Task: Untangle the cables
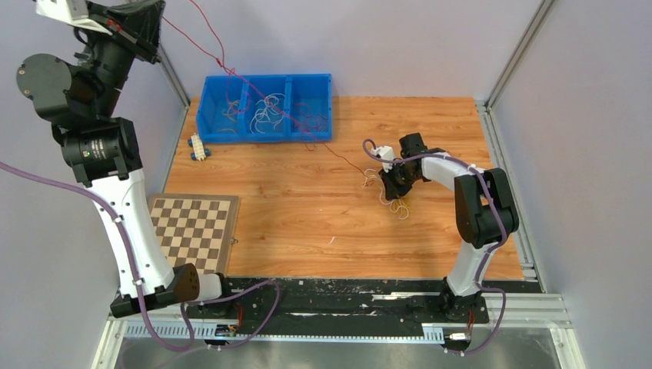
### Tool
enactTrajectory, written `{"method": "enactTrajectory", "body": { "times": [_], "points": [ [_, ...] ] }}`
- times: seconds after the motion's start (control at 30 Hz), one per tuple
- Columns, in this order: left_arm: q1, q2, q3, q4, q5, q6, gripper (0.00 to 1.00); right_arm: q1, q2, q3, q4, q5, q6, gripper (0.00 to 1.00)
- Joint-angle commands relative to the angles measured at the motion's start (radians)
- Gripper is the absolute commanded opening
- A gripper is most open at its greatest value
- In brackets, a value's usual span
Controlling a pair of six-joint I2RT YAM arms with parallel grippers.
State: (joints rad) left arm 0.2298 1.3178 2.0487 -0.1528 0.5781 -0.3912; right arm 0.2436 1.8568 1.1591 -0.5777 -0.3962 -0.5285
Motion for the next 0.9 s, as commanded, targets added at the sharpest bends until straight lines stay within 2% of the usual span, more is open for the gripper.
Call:
{"method": "enactTrajectory", "body": {
  "times": [0.0, 0.07, 0.17, 0.27, 0.47, 0.53, 0.67, 0.77, 0.87],
  "points": [
    [0.072, 0.014, 0.133, 0.052, -0.063, -0.082, 0.00, -0.068, 0.067, -0.077, -0.105, 0.172, -0.086, 0.07],
    [0.091, 0.032, 0.188, 0.037, -0.049, -0.101, 0.00, -0.091, 0.071, -0.080, -0.109, 0.170, -0.089, 0.09],
    [0.096, 0.037, 0.187, 0.030, -0.025, -0.122, 0.00, -0.108, 0.074, -0.077, -0.109, 0.179, -0.091, 0.09],
    [0.107, 0.028, 0.171, 0.035, -0.038, -0.118, 0.00, -0.116, 0.075, -0.082, -0.111, 0.207, -0.100, 0.01],
    [0.232, 0.091, 0.307, 0.040, -0.117, -0.188, 0.00, -0.174, 0.093, -0.116, -0.111, 0.274, -0.131, 0.00],
    [0.284, 0.102, 0.323, 0.025, -0.151, -0.191, 0.00, -0.209, 0.093, -0.118, -0.110, 0.294, -0.140, 0.00],
    [0.316, 0.102, 0.309, 0.004, -0.173, -0.190, 0.00, -0.291, 0.102, -0.108, -0.111, 0.332, -0.156, 0.00],
    [0.320, 0.098, 0.268, 0.007, -0.123, -0.219, 0.00, -0.321, 0.108, -0.099, -0.121, 0.330, -0.162, 0.00],
    [0.320, 0.086, 0.194, 0.052, -0.002, -0.279, 0.00, -0.325, 0.096, -0.087, -0.145, 0.283, -0.156, 0.00]
  ]
}}
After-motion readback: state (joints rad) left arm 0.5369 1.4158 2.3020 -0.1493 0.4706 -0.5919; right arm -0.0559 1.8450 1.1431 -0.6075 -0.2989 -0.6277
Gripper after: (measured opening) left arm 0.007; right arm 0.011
